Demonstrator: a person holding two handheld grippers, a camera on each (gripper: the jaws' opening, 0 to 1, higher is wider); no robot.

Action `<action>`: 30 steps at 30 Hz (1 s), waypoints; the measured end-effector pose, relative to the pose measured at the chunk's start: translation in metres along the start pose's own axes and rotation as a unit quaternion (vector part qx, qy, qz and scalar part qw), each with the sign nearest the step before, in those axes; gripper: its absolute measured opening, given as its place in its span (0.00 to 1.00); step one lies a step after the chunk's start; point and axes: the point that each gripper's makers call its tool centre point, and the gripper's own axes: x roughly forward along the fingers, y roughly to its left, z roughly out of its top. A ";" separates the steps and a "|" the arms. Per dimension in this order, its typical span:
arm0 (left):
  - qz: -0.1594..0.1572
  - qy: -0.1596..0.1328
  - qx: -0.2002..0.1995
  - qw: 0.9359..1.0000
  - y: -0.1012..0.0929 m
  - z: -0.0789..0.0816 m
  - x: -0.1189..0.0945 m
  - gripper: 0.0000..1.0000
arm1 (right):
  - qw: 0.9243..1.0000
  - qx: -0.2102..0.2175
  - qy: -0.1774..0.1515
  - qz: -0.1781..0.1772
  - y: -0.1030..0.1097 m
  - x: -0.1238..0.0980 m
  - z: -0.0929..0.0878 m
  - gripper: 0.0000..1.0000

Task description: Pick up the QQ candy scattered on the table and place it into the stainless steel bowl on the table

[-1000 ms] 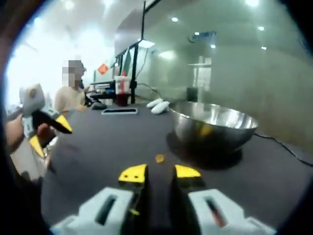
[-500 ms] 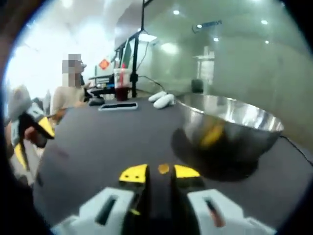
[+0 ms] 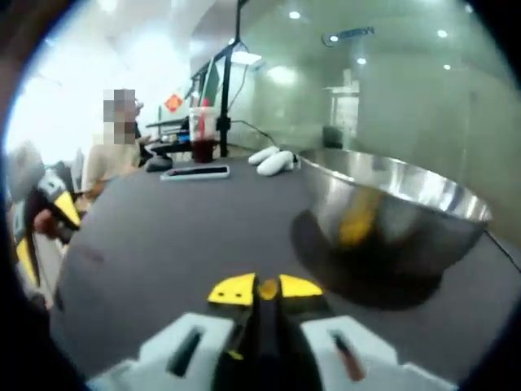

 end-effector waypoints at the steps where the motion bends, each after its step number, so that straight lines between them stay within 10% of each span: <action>1: 0.000 0.000 0.000 1.000 0.000 0.000 0.000 0.47 | 1.000 0.005 0.000 0.000 -0.001 0.000 0.000 0.10; 12: 0.000 -0.002 0.000 1.000 -0.001 0.000 -0.001 0.47 | 1.000 -0.008 -0.005 -0.012 0.002 -0.008 0.004 0.10; 30: -0.003 -0.003 0.002 1.000 0.001 0.001 0.002 0.47 | 0.994 0.015 -0.087 -0.069 -0.022 -0.088 0.043 0.10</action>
